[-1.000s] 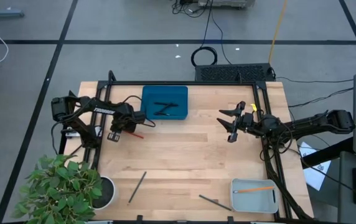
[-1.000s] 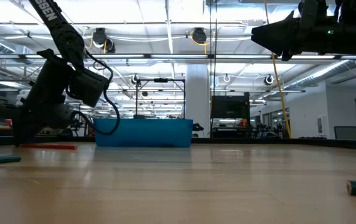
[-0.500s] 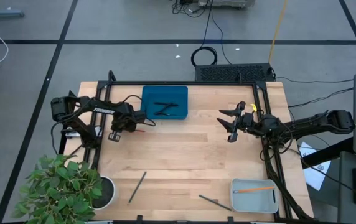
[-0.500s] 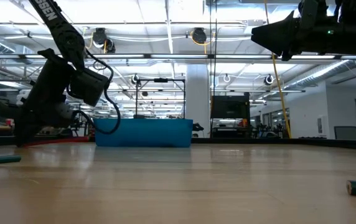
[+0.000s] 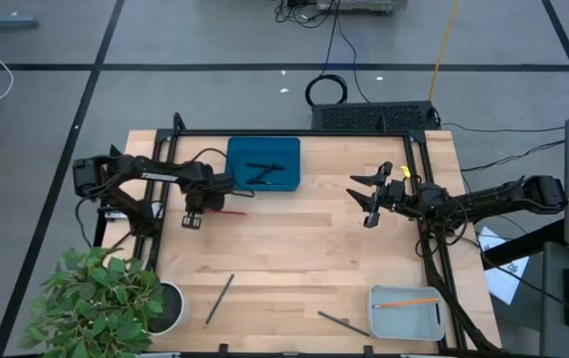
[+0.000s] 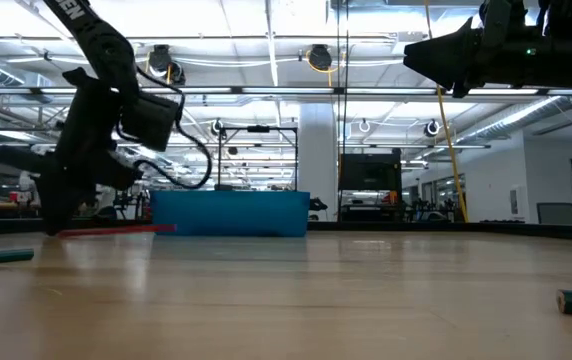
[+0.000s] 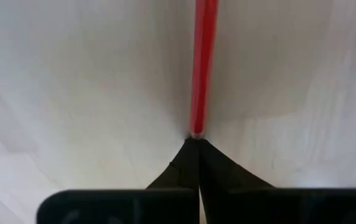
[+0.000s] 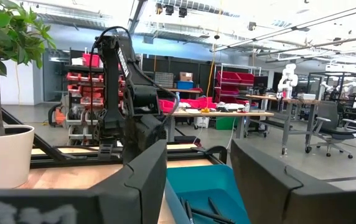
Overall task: Sort pens & pencils
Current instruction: Put the red pencil into the gray bin
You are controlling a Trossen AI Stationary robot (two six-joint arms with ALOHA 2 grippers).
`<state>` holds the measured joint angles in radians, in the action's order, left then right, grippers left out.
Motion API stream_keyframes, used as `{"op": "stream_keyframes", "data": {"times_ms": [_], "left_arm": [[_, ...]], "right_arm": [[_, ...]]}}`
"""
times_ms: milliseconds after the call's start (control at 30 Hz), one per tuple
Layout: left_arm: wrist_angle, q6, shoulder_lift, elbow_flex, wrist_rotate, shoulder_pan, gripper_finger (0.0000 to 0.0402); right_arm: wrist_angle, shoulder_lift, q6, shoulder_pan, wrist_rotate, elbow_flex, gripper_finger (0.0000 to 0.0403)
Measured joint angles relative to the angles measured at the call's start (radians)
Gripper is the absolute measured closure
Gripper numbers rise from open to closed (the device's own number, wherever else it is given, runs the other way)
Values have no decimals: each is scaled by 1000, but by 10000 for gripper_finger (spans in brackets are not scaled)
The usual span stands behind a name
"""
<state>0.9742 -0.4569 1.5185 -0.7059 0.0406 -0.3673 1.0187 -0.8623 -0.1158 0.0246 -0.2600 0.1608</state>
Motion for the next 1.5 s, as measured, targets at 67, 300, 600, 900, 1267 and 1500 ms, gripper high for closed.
{"op": "stream_keyframes", "data": {"times_ms": [67,300,600,900,1267,1500], "left_arm": [[0,10,-17,-5,-1,7,401],[7,39,-60,-22,-25,44,401],[9,52,-62,-24,-27,90,401],[-13,75,-62,-76,-65,135,401],[-45,86,-62,-219,-128,177,401],[-60,95,-62,-235,-104,212,401]], "right_arm": [[0,0,0,0,0,0,236],[0,0,0,0,0,0,236],[0,0,0,0,0,0,236],[0,0,-2,0,0,0,236],[-8,0,-1,0,0,0,236],[-9,0,-1,0,0,0,236]]}}
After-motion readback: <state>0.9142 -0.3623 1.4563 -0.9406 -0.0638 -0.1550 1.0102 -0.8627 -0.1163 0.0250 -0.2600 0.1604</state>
